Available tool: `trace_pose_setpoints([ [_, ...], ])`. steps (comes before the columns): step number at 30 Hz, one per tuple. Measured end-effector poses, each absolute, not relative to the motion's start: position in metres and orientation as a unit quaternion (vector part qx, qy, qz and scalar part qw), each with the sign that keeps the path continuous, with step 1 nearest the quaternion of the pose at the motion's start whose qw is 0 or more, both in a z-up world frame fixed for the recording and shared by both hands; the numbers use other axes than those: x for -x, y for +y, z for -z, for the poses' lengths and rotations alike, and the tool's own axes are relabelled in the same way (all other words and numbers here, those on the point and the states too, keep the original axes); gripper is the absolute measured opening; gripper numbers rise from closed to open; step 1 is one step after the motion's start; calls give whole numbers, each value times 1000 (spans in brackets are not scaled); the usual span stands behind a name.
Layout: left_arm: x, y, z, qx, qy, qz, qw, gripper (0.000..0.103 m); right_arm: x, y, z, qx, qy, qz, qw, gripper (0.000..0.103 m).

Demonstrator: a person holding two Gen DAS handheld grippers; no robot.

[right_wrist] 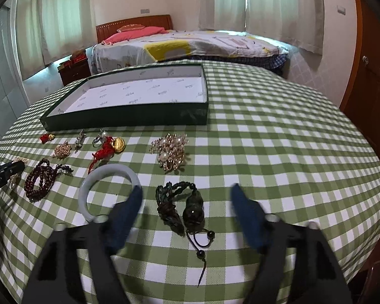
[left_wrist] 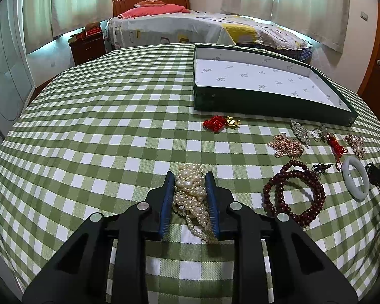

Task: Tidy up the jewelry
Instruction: 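Grasp the pearl strand with the left tool while the right tool grasps the black beaded necklace, then carry pearls and black necklace into the tray box and open both tools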

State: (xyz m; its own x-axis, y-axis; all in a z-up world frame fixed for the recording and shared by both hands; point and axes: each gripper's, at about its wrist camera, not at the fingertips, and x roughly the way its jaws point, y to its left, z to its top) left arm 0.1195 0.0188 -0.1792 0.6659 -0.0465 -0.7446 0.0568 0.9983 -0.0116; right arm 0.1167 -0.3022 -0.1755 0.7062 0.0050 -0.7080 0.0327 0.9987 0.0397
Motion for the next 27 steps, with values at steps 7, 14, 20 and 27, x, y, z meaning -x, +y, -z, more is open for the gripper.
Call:
trace_pose_setpoints([
  [7,-120,19,179,-6,408,28,913,24,-116,-301,182,-19,390,7,920,51],
  [14,-115,18,176,-6,402,28,915,24,-110,-307,180,-37,387,0,921,26],
  [20,-109,16,170,-7,393,30,919,23,-109,-306,178,-39,388,-4,921,25],
  [27,-103,13,159,-8,381,35,924,23,-103,-307,165,-41,368,-2,929,25],
])
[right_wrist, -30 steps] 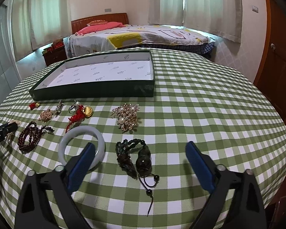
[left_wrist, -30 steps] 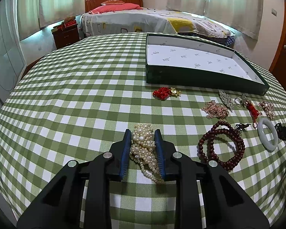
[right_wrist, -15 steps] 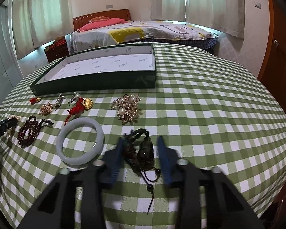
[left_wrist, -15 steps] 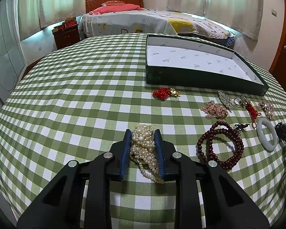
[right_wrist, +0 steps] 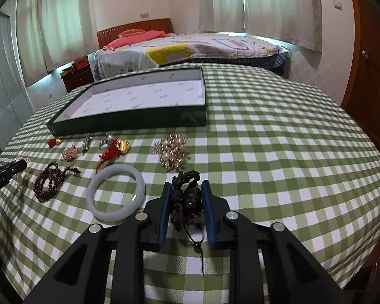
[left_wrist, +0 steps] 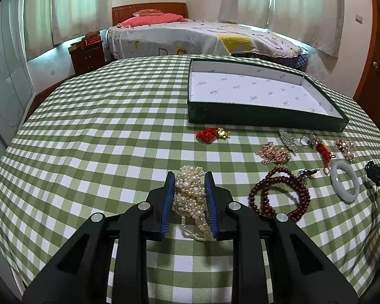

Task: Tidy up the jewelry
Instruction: 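Carry pearls and black necklace into the tray box and open both tools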

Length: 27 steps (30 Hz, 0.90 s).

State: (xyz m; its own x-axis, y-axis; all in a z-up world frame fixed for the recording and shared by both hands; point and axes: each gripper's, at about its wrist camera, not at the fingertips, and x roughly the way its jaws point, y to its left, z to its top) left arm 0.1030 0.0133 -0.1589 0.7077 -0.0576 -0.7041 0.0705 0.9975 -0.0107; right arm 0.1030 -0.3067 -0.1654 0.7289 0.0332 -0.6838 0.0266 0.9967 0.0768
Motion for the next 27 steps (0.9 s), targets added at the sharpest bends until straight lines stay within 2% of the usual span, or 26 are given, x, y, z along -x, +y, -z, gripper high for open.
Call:
trace_pose_setpoints([
  [12,-116,-5,103,10,334,68,940,23,-118,-300,109,-41,301,-19,953,25],
  [20,-163,-28,70,18,298,93,950,23,-161,-291,76,-39,256,-35,965,25],
  [27,-221,-46,63,23,293,99,951,23,-209,-291,63,-44,235,-43,970,25],
])
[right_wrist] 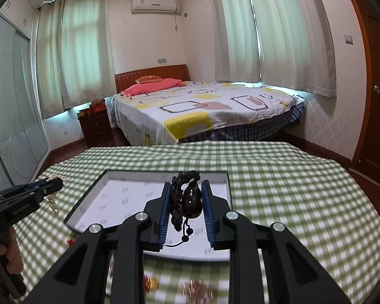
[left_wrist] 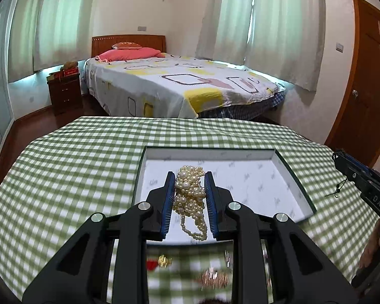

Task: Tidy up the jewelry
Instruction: 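Carry pearls and black necklace into the tray box and open both tools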

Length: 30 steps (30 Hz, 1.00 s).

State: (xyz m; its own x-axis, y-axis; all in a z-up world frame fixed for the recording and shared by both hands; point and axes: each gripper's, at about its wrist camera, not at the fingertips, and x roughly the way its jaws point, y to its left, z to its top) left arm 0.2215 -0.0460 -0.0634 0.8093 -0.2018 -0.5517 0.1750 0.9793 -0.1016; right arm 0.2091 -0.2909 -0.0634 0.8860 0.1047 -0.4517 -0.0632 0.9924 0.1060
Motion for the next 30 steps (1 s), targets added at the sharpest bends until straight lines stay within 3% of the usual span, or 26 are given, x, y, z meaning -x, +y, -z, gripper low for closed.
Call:
trace_pose_setpoints([
  [16,-295,-68,163,14,416,101,904,23,-269,-287,150,-47,358,-47,931,25],
  [27,-306,-69,178,19,436,96,895,24,-278,-291,168,-37,399,-36,916,25],
  [30,-306,-71,178,18,435,98,895,30,-278,-291,168,-36,398,-36,916,25],
])
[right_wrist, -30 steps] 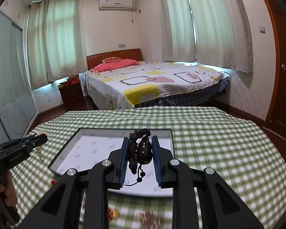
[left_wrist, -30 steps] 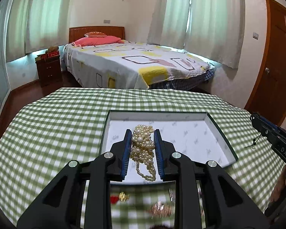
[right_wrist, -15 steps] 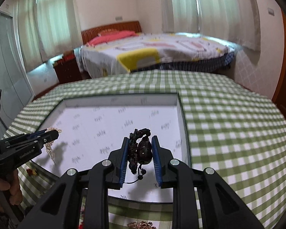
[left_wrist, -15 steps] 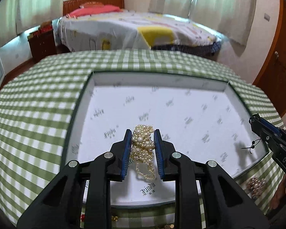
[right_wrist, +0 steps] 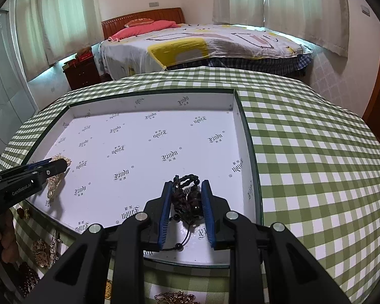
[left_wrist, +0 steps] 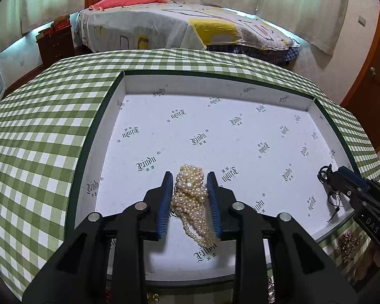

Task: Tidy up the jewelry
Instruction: 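Carry pearls and black necklace into the tray box and open both tools, then withdraw both tools from the tray toward the remaining jewelry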

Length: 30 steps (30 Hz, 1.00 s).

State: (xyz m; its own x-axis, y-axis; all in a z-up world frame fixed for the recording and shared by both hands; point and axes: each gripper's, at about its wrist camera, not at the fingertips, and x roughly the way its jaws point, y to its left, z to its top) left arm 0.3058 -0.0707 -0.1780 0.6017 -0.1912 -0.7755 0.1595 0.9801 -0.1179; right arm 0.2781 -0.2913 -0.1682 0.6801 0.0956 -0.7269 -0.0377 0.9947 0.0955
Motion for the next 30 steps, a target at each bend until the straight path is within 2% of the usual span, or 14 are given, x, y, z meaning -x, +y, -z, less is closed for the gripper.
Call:
trace_pose_setpoints([
  [2,-305,-71,178,16,435,97,895,47,-277,-292,168,-37,398,-37,916,25],
  [4,-305,-71,178,21,434,99,895,49,-276,-293,167,-38,396,-37,917,29],
  [6,-304,-70,178,22,435,101,894,51,-274,-294,166,-40,393,-35,918,40],
  [8,-303,-69,176,22,432,101,896,57,-272,-295,164,-41,388,-33,920,45],
  [14,-291,-65,159,25,414,100,904,68,-259,-293,148,-41,370,-30,927,56],
  [20,-256,-61,135,9,372,90,924,75,-224,-285,130,-31,345,-28,938,64],
  [27,-209,-53,128,9,352,87,932,76,-178,-274,131,-25,334,-33,941,67],
  [30,-190,-48,128,8,349,84,933,76,-162,-269,137,-21,337,-38,940,72],
])
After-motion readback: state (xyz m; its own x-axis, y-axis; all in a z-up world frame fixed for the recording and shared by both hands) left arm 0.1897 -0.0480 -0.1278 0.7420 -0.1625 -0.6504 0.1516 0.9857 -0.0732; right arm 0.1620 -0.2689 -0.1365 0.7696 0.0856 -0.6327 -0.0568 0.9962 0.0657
